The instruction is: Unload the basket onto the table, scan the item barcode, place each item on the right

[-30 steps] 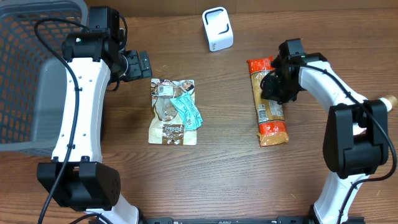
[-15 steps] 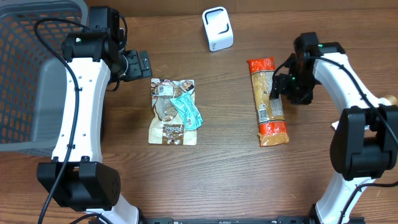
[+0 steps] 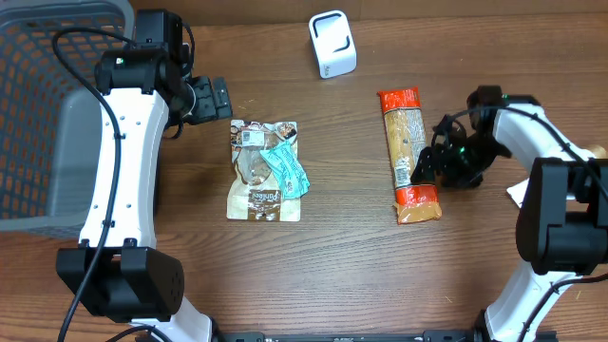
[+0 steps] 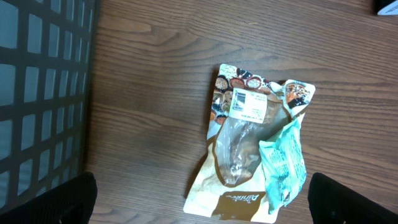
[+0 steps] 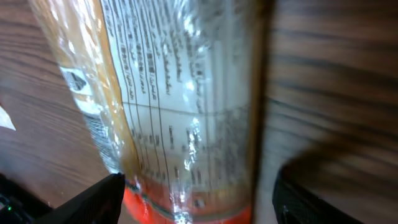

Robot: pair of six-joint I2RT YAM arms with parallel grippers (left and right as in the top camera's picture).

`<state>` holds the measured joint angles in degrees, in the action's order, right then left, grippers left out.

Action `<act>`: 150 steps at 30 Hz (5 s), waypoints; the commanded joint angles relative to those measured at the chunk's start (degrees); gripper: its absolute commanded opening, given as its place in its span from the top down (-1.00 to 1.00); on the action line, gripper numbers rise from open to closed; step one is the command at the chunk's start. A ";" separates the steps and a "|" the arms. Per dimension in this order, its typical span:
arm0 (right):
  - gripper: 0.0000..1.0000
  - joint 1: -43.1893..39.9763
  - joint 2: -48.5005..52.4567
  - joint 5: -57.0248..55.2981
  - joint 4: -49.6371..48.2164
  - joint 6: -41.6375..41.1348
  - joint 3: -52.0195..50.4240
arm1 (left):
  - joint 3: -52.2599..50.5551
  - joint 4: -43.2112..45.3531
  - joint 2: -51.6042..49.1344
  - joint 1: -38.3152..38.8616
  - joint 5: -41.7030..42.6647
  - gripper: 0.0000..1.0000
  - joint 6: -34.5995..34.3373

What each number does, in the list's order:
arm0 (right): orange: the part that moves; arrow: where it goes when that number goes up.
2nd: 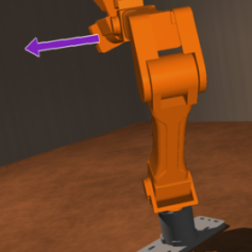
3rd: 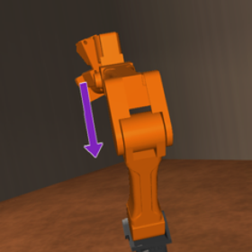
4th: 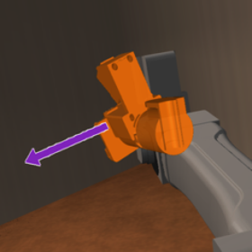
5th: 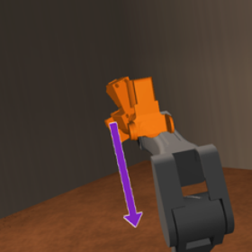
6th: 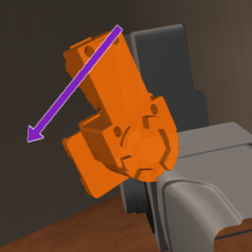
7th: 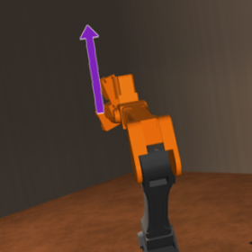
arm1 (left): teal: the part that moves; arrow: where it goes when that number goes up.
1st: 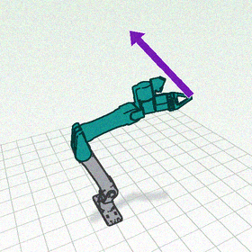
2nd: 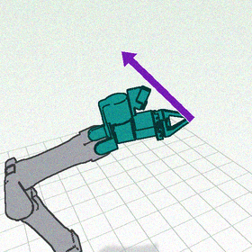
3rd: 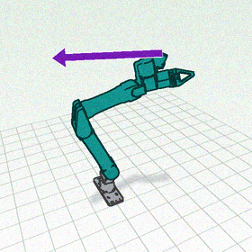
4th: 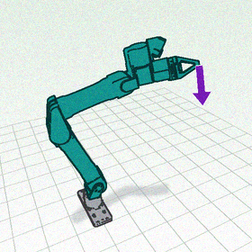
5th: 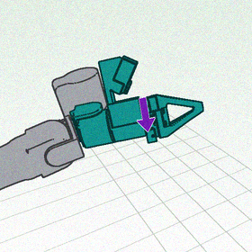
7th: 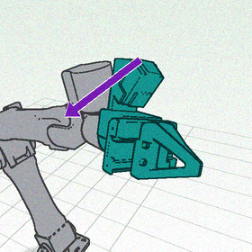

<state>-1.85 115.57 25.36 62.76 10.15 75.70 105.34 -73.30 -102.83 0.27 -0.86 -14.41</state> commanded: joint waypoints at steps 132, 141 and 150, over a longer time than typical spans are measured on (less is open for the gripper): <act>0.93 0.13 3.39 29.75 -17.92 -8.70 -3.58 | -0.31 0.09 -0.24 0.13 0.28 -1.00 1.14; 0.93 -3.15 -10.84 37.31 -4.61 -0.55 2.29 | -0.31 0.09 -0.24 0.13 0.28 -1.00 1.14; 0.92 -4.02 -22.71 37.94 -2.14 -1.18 2.38 | -0.31 0.09 -0.24 0.13 0.28 -1.00 1.14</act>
<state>-6.00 97.06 56.82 60.45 7.94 76.12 105.34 -73.25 -102.83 0.27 -0.89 -14.41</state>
